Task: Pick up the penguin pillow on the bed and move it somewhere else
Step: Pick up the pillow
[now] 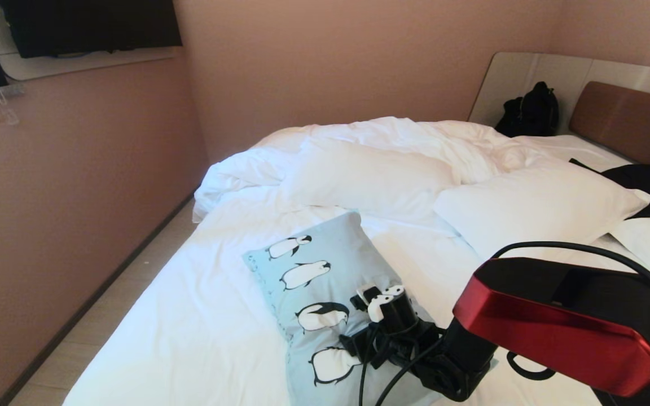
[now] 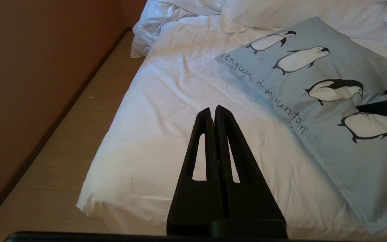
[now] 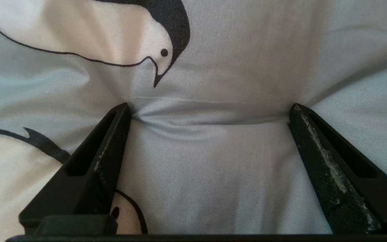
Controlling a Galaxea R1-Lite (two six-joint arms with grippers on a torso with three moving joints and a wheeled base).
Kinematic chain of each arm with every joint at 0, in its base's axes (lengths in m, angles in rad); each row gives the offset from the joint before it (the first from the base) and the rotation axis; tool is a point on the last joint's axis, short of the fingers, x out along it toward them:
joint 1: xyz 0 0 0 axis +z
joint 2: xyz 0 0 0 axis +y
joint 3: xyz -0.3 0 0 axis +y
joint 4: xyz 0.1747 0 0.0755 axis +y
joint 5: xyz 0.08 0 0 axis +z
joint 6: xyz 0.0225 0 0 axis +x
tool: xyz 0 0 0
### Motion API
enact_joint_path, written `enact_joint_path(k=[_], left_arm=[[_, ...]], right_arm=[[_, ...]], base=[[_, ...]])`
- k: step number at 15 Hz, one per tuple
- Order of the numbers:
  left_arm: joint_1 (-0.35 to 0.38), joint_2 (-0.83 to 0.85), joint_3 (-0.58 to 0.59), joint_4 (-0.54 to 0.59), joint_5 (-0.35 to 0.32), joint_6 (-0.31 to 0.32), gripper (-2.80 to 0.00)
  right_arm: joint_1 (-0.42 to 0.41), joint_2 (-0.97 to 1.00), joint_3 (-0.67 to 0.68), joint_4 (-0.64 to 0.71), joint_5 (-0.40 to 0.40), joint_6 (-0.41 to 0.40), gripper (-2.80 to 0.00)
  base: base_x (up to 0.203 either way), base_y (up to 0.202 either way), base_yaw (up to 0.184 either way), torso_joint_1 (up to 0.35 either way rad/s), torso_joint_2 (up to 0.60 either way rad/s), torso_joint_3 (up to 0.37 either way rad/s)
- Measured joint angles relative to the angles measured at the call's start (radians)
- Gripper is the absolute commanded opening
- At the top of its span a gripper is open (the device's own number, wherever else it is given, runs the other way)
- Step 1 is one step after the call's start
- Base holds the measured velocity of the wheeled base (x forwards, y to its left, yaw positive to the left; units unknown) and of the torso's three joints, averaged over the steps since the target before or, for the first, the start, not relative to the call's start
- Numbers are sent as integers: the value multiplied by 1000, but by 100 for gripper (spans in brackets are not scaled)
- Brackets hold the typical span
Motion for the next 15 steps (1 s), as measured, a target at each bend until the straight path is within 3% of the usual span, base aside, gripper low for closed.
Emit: enact_joint_path(k=[10, 11, 15], left_arm=[[0, 0, 0, 0, 0, 0, -280], [0, 0, 0, 0, 0, 0, -280], [0, 0, 0, 0, 0, 0, -280]], right_arm=[[0, 50, 11, -2, 1, -52, 0], [0, 52, 12, -2, 1, -53, -280], [0, 56, 13, -1, 1, -54, -280]], base=[[0, 0, 0, 0, 0, 0], [0, 0, 0, 0, 0, 0], [0, 0, 0, 0, 0, 0]])
